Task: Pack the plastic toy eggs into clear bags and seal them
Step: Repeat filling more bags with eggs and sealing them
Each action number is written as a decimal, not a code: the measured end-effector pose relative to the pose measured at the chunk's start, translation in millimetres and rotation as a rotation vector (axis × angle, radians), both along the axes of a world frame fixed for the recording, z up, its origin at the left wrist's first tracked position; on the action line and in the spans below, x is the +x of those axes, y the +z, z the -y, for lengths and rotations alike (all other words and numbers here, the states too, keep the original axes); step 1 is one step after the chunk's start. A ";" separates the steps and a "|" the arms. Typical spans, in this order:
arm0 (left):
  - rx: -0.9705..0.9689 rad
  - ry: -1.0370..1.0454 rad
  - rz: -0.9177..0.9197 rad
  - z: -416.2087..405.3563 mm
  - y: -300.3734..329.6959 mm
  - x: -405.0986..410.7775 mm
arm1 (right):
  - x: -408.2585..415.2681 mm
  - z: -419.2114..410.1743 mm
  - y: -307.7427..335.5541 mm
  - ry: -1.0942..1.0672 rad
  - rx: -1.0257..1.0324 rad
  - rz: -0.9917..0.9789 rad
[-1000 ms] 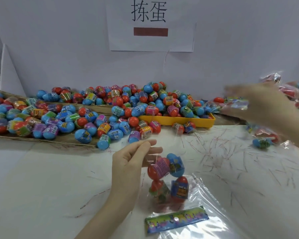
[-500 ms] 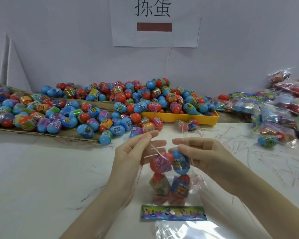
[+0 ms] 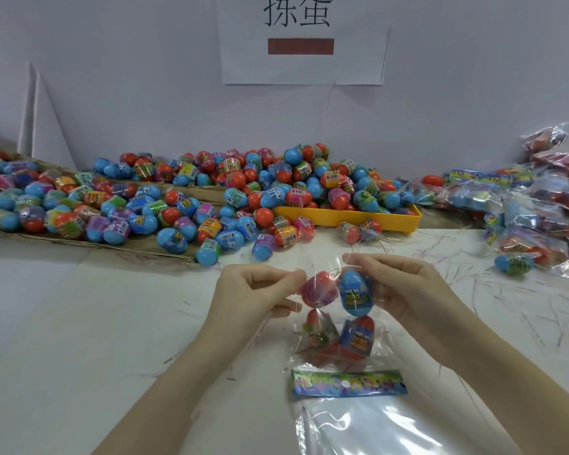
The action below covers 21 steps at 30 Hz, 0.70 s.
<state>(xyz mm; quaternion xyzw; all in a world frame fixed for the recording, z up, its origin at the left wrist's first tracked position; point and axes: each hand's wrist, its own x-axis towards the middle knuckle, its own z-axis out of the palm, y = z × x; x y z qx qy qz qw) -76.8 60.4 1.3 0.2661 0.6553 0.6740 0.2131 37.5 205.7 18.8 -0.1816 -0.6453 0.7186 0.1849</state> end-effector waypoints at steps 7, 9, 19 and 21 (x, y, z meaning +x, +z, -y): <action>0.031 -0.023 0.058 -2.9 -1.5 -2.4 | 0.3 1.6 0.3 0.026 -0.002 -0.008; 0.034 -0.021 0.066 -4.1 -2.0 -2.4 | -0.2 1.1 -0.1 -0.005 0.006 -0.004; 0.014 -0.055 0.096 -1.8 0.5 -1.1 | 2.0 -1.4 0.8 -0.011 0.061 0.000; 0.011 -0.043 0.114 -2.1 -0.2 -1.7 | 2.1 -2.1 0.4 0.014 0.064 0.006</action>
